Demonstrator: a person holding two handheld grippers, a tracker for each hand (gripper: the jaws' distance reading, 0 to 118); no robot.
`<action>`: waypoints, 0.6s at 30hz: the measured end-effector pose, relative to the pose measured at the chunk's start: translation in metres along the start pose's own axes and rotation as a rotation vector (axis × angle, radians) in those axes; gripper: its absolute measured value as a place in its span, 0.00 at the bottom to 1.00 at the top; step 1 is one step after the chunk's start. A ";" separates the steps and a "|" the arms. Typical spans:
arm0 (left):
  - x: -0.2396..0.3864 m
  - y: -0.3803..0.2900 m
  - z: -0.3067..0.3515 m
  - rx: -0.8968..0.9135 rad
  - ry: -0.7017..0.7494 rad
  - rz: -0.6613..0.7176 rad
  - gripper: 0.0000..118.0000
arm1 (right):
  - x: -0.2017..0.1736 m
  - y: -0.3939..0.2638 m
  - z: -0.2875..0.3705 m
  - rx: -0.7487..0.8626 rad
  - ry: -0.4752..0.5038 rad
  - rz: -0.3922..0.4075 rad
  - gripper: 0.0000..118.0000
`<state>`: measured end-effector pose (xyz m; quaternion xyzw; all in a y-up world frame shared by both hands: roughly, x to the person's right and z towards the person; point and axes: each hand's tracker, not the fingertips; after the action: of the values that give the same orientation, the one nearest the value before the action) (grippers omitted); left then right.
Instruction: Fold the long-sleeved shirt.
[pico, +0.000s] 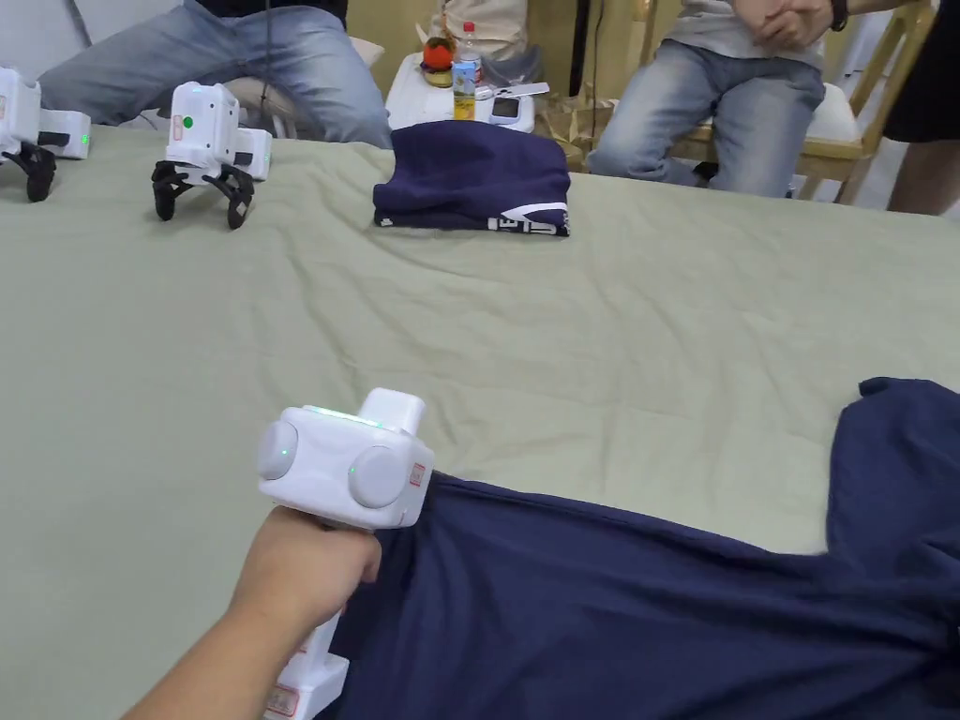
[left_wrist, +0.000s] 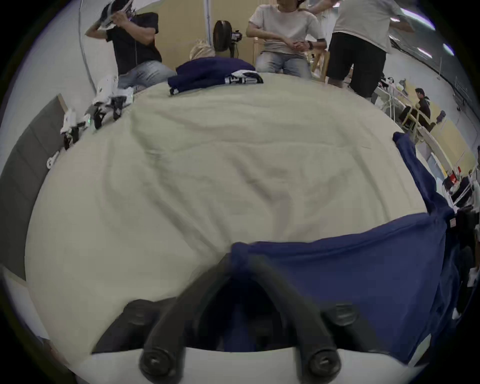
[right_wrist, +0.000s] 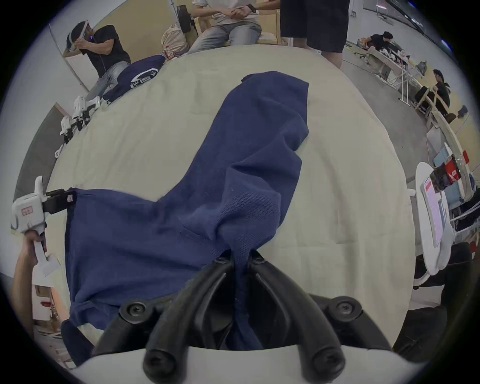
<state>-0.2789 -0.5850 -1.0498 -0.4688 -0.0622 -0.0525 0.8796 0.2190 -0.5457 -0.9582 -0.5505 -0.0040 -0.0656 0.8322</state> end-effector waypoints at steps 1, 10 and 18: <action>0.005 -0.001 0.006 0.022 0.041 -0.025 0.01 | -0.001 0.000 0.006 0.011 0.011 -0.008 0.08; 0.017 0.042 0.140 0.195 0.009 0.052 0.01 | -0.020 0.017 0.116 0.213 0.008 0.018 0.08; 0.014 0.104 0.344 0.505 0.004 0.102 0.01 | -0.047 0.050 0.297 0.536 -0.001 0.072 0.08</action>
<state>-0.2703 -0.2420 -0.9425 -0.2368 -0.0477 0.0082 0.9704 0.1976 -0.2488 -0.8905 -0.3105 -0.0019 -0.0324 0.9500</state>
